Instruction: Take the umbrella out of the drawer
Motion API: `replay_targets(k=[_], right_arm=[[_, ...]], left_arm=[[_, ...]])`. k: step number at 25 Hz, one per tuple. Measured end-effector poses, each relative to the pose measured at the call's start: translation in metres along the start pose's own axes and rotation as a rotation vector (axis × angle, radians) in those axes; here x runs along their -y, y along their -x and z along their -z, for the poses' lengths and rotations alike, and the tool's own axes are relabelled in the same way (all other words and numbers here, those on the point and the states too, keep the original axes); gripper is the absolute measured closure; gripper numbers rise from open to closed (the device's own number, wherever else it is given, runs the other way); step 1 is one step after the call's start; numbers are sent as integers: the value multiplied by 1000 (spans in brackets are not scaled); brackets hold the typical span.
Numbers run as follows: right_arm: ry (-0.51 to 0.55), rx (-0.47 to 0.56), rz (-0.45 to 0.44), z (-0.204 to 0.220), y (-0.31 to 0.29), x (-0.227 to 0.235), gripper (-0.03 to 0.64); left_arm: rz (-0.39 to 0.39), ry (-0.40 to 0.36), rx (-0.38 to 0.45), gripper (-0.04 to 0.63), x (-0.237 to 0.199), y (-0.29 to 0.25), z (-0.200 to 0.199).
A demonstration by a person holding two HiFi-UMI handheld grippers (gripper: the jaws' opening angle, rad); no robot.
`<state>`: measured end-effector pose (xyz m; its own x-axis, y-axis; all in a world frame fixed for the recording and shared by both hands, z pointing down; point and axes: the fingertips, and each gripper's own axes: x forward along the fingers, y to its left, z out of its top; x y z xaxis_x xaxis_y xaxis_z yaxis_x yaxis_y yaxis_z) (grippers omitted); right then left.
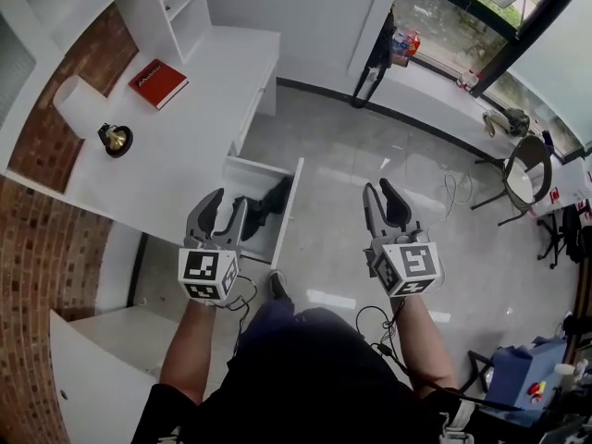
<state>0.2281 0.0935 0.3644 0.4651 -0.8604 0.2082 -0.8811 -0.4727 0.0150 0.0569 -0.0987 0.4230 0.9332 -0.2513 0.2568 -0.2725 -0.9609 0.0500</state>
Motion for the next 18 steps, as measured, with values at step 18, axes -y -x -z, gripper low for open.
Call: replay_targets(k=[18], right_arm=[[-17, -98, -383, 17, -224, -20, 508]], left_arm=[[-99, -50, -349, 417, -48, -82, 108]])
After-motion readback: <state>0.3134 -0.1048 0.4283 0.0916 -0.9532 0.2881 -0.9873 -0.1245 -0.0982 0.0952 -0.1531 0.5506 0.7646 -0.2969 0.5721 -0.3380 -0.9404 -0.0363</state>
